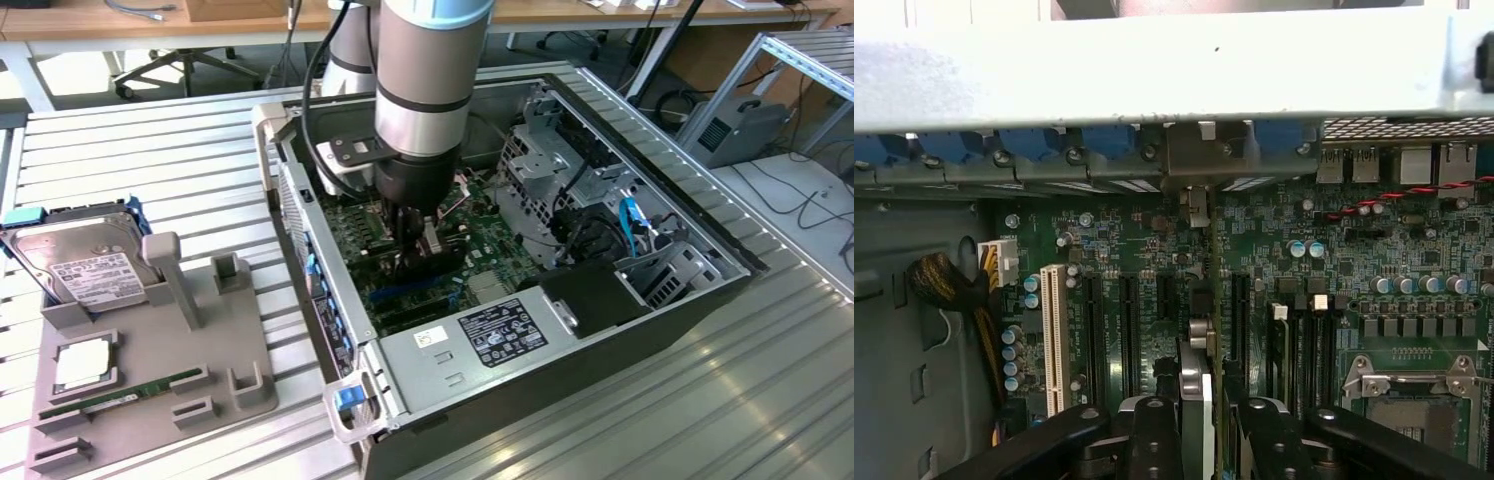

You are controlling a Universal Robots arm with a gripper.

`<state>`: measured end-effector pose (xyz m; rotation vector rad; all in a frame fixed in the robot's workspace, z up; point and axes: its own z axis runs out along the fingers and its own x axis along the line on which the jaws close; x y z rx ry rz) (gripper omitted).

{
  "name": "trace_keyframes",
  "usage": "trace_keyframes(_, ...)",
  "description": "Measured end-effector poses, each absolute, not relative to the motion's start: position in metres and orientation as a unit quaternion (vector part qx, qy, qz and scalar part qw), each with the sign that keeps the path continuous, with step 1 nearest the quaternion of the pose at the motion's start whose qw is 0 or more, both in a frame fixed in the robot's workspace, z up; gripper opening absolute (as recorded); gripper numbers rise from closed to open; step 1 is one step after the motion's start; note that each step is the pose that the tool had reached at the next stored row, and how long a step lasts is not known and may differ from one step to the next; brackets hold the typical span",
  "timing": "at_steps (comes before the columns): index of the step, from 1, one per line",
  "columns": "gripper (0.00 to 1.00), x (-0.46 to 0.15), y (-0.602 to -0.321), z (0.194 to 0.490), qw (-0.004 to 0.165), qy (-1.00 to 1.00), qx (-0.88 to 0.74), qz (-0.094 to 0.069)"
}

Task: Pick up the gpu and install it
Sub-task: 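Insert the gpu into the slot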

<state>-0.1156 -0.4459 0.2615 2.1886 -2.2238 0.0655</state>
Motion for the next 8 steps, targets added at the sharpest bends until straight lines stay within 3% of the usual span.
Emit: trace_keyframes(8, 0.27, -0.1157, -0.446, 0.2594, 0.011, -0.712, 0.701, 0.022)
